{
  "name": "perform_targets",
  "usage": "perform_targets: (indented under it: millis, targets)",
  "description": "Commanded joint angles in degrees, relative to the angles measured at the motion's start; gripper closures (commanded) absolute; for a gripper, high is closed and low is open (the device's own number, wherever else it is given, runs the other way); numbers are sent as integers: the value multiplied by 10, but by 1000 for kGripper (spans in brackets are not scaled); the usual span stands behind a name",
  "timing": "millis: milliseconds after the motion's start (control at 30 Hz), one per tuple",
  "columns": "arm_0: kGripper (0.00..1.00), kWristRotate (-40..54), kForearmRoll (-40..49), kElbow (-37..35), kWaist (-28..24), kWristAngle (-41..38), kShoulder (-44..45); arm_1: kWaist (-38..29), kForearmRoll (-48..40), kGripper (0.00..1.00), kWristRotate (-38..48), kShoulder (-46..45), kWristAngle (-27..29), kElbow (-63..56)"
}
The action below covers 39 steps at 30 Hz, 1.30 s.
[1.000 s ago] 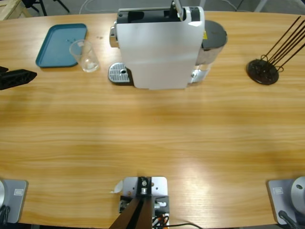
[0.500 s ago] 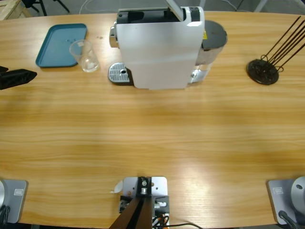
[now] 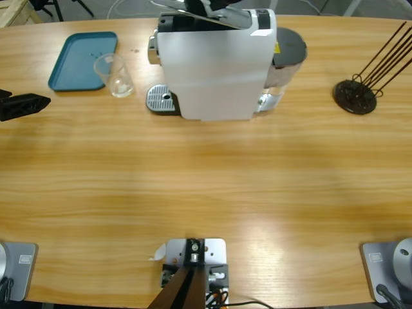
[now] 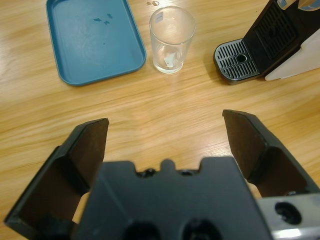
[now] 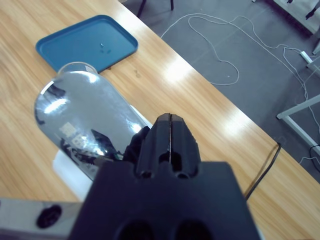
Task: Pour coffee
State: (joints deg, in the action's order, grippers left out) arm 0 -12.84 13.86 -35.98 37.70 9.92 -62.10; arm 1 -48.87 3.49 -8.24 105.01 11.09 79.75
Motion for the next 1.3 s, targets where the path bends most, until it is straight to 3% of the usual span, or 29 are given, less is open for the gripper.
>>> perform_targets:
  millis: [33,533,1067,1300]
  targets:
    - [0,5,-5,20,-4,-4,-12,-46,-37,1000,14,73,-25,-104]
    - [0,5,-4,20,-5,-7,-12,-46,-127,1000,38,90,-27,-186]
    - [0,5,-2,21,-4,-10,-10,-46,-140,1000,54,105,-39,-220]
    - [0,5,-2,21,-4,-10,-10,-46,-142,1000,52,54,1,-212]
